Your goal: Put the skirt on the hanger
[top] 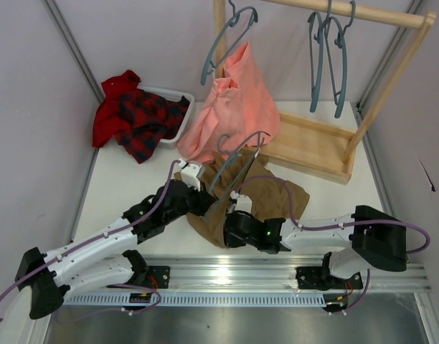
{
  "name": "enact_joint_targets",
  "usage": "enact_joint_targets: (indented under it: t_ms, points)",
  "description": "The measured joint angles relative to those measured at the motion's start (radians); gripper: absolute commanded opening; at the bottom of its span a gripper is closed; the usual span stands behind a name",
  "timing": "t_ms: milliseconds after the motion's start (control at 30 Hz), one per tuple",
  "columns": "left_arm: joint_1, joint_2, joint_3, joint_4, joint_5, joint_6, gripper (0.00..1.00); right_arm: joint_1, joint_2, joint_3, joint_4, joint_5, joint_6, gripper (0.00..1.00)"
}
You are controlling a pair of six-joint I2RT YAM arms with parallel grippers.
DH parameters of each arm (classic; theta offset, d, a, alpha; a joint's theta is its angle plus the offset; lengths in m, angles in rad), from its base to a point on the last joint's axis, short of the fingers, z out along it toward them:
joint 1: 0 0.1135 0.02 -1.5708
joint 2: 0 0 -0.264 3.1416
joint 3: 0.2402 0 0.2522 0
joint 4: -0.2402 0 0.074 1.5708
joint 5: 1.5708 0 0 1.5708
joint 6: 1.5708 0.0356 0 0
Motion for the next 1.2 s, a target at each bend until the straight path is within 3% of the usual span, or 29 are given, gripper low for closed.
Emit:
enact_joint_targets:
  t_ms: [67,333,733,1067,1200]
  points:
    - [0.000,0.000,0.000,0.000,0.000,0.000,0.00,-0.002,0.000,-0.010,0.018,-0.011,0.001,0.00]
    - [0.000,-0.002,0.000,0.000,-0.002,0.000,0.00,0.003,-0.044,-0.011,0.013,0.005,0.005,0.00]
    - [0.000,-0.002,0.000,0.001,0.000,0.000,0.00,0.077,-0.201,0.044,-0.146,0.214,-0.040,0.00]
    - [0.000,-0.002,0.000,0.006,0.012,0.000,0.00,0.091,-0.230,0.045,-0.187,0.241,-0.047,0.00]
    - [0.000,-0.002,0.000,0.008,0.015,0.000,0.00,0.078,-0.227,0.042,-0.186,0.214,-0.031,0.13]
